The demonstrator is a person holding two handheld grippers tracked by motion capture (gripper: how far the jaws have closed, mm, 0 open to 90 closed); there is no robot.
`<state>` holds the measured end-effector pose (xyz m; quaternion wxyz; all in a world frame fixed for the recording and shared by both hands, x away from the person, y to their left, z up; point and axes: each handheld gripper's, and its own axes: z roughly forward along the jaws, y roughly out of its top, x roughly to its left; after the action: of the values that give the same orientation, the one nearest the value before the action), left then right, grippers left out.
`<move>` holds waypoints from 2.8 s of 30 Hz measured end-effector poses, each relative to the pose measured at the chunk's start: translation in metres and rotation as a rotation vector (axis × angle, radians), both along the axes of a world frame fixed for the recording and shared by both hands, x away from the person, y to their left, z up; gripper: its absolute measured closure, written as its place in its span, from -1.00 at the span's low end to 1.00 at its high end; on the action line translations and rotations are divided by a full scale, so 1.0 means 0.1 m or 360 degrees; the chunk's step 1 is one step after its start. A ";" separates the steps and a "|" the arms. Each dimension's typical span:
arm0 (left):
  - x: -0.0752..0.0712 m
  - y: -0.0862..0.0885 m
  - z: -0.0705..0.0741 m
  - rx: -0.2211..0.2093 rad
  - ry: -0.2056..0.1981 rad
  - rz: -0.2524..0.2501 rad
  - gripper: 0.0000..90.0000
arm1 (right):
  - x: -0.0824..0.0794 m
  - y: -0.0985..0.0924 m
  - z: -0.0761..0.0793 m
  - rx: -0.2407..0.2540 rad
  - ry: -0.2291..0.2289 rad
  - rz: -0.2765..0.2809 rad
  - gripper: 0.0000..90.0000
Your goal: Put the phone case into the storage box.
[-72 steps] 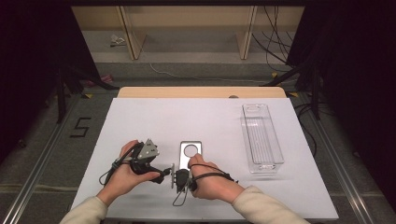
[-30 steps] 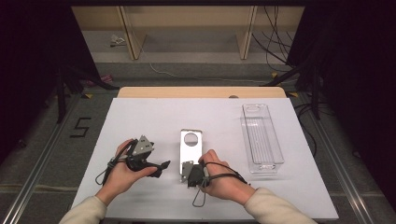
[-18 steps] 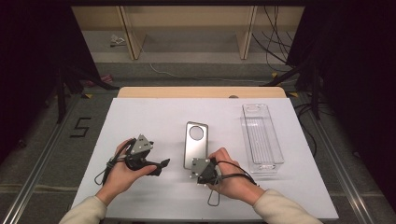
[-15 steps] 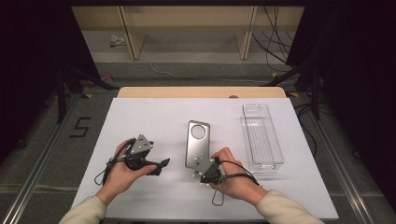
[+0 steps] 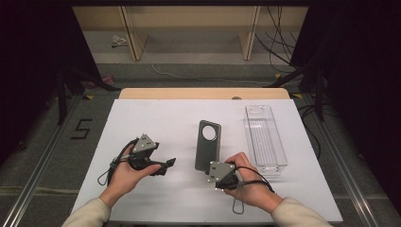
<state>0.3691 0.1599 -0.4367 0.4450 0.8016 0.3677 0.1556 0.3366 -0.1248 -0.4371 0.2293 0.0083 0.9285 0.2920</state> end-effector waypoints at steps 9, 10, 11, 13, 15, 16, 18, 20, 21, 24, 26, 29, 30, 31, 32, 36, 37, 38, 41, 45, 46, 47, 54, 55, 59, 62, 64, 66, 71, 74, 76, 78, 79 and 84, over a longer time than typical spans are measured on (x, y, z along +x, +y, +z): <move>0.18 -0.25 0.26 -0.0120 0.0031 0.0019 -0.62 | -0.03 0.03 0.00 0.0007 -0.0005 0.0015 0.99; 0.21 -0.28 0.27 -0.0127 0.0042 0.0019 -0.59 | -0.04 0.04 -0.01 0.0006 -0.0019 0.0016 0.99; 0.23 -0.32 0.29 -0.0136 0.0056 0.0020 -0.58 | -0.04 0.04 -0.01 0.0005 -0.0012 0.0017 0.99; 0.28 -0.39 0.31 -0.0169 0.0082 0.0024 -0.53 | -0.05 0.05 -0.01 0.0002 -0.0012 0.0021 0.99; 0.33 -0.46 0.34 -0.0174 0.0099 0.0028 -0.46 | -0.05 0.06 -0.02 0.0001 -0.0022 0.0027 0.99; 0.35 -0.49 0.36 -0.0170 0.0103 0.0033 -0.44 | -0.05 0.07 -0.02 0.0003 -0.0023 0.0029 0.99; 0.40 -0.55 0.39 -0.0183 0.0121 0.0058 -0.38 | -0.06 0.09 -0.02 0.0004 -0.0030 0.0038 0.99; 0.44 -0.59 0.40 -0.0180 0.0140 0.0070 -0.33 | -0.07 0.10 -0.02 0.0001 -0.0034 0.0046 0.99; 0.47 -0.62 0.41 -0.0183 0.0151 0.0074 -0.30 | -0.08 0.10 -0.02 0.0002 -0.0034 0.0052 0.99; 0.52 -0.66 0.42 -0.0192 0.0178 0.0096 -0.19 | -0.10 0.12 -0.02 -0.0007 -0.0046 0.0057 0.99; 0.56 -0.68 0.40 -0.0212 0.0204 0.0110 -0.13 | -0.11 0.14 -0.02 -0.0010 -0.0050 0.0069 0.99; 0.59 -0.67 0.39 -0.0235 0.0227 0.0128 -0.02 | -0.12 0.15 -0.02 -0.0009 -0.0076 0.0075 0.99; 0.60 -0.67 0.39 -0.0238 0.0235 0.0132 0.03 | -0.12 0.15 -0.02 -0.0009 -0.0076 0.0076 0.99; 0.60 -0.66 0.38 -0.0248 0.0246 0.0134 0.07 | -0.12 0.15 -0.02 -0.0012 -0.0078 0.0073 0.99; 0.61 -0.65 0.37 -0.0259 0.0259 0.0140 0.12 | -0.13 0.15 -0.02 -0.0014 -0.0077 0.0080 0.99; 0.62 -0.63 0.33 -0.0331 0.0330 0.0126 0.26 | -0.14 0.18 -0.03 -0.0016 -0.0094 0.0093 0.99; 0.63 -0.62 0.32 -0.0347 0.0343 0.0130 0.29 | -0.15 0.19 -0.03 -0.0015 -0.0095 0.0095 0.99; 0.63 -0.62 0.31 -0.0353 0.0348 0.0133 0.33 | -0.16 0.19 -0.04 -0.0021 -0.0093 0.0106 0.99; 0.63 -0.60 0.31 -0.0375 0.0366 0.0142 0.44 | -0.16 0.21 -0.03 -0.0046 -0.0110 0.0136 0.99; 0.63 -0.58 0.31 -0.0410 0.0386 0.0148 0.59 | -0.18 0.22 -0.05 -0.0055 -0.0114 0.0141 0.99; 0.63 -0.58 0.31 -0.0429 0.0395 0.0146 0.60 | -0.18 0.22 -0.06 -0.0059 -0.0110 0.0139 0.99; 0.63 -0.58 0.31 -0.0440 0.0401 0.0149 0.61 | -0.18 0.22 -0.06 -0.0064 -0.0104 0.0141 0.99; 0.59 -0.60 0.33 -0.0491 0.0429 0.0138 0.71 | -0.18 0.23 -0.10 -0.0090 -0.0096 0.0141 0.99; 0.58 -0.60 0.34 -0.0500 0.0431 0.0137 0.72 | -0.18 0.24 -0.10 -0.0093 -0.0094 0.0141 0.99; 0.55 -0.61 0.37 -0.0535 0.0423 0.0121 0.77 | -0.17 0.24 -0.10 -0.0104 -0.0105 0.0153 0.99; 0.53 -0.63 0.39 -0.0551 0.0412 0.0106 0.81 | -0.16 0.24 -0.11 -0.0117 -0.0117 0.0157 0.98; 0.51 -0.64 0.40 -0.0550 0.0400 0.0093 0.82 | -0.16 0.24 -0.11 -0.0121 -0.0112 0.0151 0.98; 0.50 -0.64 0.41 -0.0550 0.0386 0.0082 0.82 | -0.16 0.24 -0.12 -0.0125 -0.0110 0.0150 0.98; 0.48 -0.65 0.42 -0.0525 0.0335 0.0065 0.82 | -0.15 0.24 -0.12 -0.0100 -0.0095 0.0131 0.89; 0.48 -0.64 0.41 -0.0530 0.0318 0.0076 0.82 | -0.13 0.23 -0.11 -0.0065 -0.0091 0.0107 0.74; 0.48 -0.63 0.41 -0.0524 0.0295 0.0083 0.82 | -0.12 0.22 -0.09 -0.0030 -0.0090 0.0099 0.63; 0.48 -0.62 0.41 -0.0536 0.0279 0.0089 0.82 | -0.11 0.22 -0.08 0.0018 -0.0087 0.0065 0.50; 0.48 -0.61 0.41 -0.0534 0.0263 0.0086 0.82 | -0.10 0.21 -0.07 0.0036 -0.0089 0.0050 0.44; 0.47 -0.59 0.42 -0.0539 0.0200 0.0104 0.82 | -0.05 0.17 -0.03 0.0199 -0.0049 -0.0024 0.14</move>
<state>0.4162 0.1010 -0.3948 0.5445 0.7110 0.4415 0.0554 0.3321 -0.1083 -0.4405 0.2448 0.0252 0.9047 0.3478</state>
